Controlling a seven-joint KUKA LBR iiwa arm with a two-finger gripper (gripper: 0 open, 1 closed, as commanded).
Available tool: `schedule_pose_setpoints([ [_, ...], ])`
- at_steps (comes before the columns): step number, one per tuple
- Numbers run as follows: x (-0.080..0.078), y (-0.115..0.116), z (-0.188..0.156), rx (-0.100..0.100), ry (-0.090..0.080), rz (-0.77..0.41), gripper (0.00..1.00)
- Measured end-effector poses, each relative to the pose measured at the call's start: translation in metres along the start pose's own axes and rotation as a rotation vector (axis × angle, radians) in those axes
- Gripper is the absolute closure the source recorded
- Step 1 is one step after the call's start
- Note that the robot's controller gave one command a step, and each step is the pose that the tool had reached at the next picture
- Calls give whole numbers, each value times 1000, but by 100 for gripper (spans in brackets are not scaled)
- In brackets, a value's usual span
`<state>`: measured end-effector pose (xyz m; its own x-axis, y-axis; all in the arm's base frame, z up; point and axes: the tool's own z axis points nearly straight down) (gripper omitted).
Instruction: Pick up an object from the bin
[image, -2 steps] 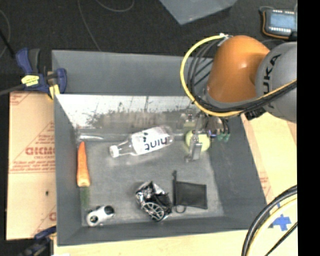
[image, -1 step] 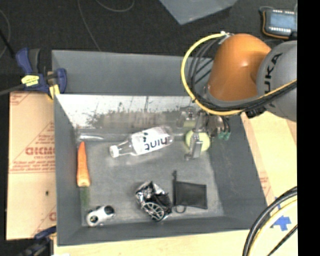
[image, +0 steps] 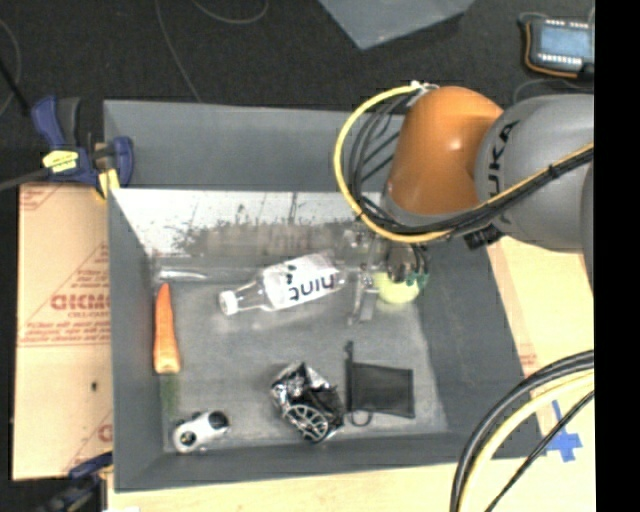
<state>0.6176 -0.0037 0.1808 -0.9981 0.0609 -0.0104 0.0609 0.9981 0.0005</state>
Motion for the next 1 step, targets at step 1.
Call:
schedule_pose_setpoints([
  [1,-4,38,22,0,6,-134,0],
])
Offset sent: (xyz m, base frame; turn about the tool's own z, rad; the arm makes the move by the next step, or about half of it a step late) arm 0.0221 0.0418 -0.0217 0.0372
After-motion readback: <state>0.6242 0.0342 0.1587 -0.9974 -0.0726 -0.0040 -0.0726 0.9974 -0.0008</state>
